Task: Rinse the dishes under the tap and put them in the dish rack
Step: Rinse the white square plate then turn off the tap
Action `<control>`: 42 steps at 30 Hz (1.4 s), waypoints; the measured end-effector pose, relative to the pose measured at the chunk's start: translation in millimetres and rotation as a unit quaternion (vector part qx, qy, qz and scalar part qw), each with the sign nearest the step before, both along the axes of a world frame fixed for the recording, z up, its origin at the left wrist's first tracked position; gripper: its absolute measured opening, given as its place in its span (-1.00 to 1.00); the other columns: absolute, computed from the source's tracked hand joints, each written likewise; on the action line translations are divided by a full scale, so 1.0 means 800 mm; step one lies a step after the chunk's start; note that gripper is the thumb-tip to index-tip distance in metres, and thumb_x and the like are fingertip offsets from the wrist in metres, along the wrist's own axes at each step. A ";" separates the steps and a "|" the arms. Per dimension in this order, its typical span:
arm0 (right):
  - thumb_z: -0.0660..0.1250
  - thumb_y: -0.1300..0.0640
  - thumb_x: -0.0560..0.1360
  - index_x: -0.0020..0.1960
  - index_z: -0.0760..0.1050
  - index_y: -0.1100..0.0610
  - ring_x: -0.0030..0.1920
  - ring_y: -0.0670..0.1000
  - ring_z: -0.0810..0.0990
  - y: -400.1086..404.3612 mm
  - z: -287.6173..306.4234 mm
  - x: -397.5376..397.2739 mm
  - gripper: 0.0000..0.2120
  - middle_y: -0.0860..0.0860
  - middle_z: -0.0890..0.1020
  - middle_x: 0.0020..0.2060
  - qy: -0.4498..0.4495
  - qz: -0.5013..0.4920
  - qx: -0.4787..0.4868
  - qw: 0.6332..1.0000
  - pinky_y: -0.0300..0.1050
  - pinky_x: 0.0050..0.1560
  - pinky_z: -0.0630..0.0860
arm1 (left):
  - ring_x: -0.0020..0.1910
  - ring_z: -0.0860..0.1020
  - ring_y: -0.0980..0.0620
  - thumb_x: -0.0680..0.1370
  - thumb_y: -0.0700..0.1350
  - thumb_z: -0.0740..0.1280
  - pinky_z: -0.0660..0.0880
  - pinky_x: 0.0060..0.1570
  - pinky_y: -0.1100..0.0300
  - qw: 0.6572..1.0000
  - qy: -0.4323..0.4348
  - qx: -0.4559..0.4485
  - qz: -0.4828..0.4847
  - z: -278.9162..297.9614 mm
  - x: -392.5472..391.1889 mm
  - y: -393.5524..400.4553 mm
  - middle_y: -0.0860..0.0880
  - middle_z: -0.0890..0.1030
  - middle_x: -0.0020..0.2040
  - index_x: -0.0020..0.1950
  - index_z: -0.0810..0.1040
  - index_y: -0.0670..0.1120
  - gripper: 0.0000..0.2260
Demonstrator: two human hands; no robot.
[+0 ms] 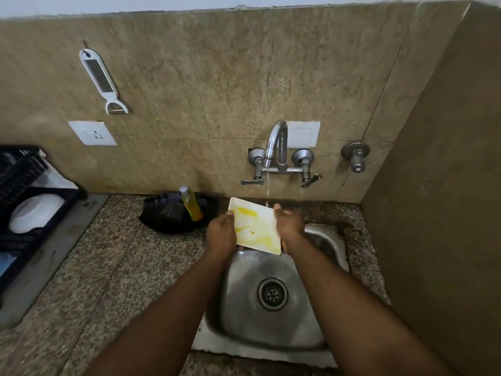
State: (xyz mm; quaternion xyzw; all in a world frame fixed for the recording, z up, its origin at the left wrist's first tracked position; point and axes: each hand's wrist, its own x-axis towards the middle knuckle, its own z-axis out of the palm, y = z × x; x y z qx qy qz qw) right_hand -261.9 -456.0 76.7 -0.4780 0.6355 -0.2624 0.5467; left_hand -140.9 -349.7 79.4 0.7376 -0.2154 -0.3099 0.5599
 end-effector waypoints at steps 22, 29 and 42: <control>0.27 0.20 0.65 0.24 0.55 0.12 0.06 0.13 0.67 0.000 -0.013 0.014 -0.81 0.10 0.69 0.06 -0.171 0.064 0.028 0.983 0.13 0.14 0.62 | -0.26 0.61 -0.12 0.67 0.18 0.12 0.61 -0.22 -0.16 0.979 -0.191 -0.031 0.057 -0.008 -0.006 -0.011 -0.11 0.63 -0.25 -0.16 0.54 -0.07 -0.59; 0.29 0.19 0.64 0.23 0.57 0.14 0.04 0.13 0.69 -0.012 -0.002 -0.001 -0.80 0.07 0.70 0.03 -0.146 0.113 -0.006 0.983 -0.01 0.01 0.65 | -0.21 0.65 -0.10 0.70 0.11 0.14 0.64 -0.18 -0.14 0.986 -0.139 -0.058 0.077 -0.011 -0.022 -0.011 -0.10 0.66 -0.17 -0.05 0.56 -0.09 -0.65; 0.34 0.21 0.60 0.21 0.56 0.17 0.06 0.19 0.70 0.010 -0.006 -0.001 -0.81 0.13 0.72 0.05 -0.296 -0.048 0.107 0.948 0.11 -0.02 0.68 | 0.00 0.68 -0.08 0.71 -0.13 0.21 0.64 -0.08 0.05 0.993 -0.017 -0.087 0.074 -0.011 -0.035 -0.021 -0.16 0.66 0.11 0.27 0.51 -0.16 -0.81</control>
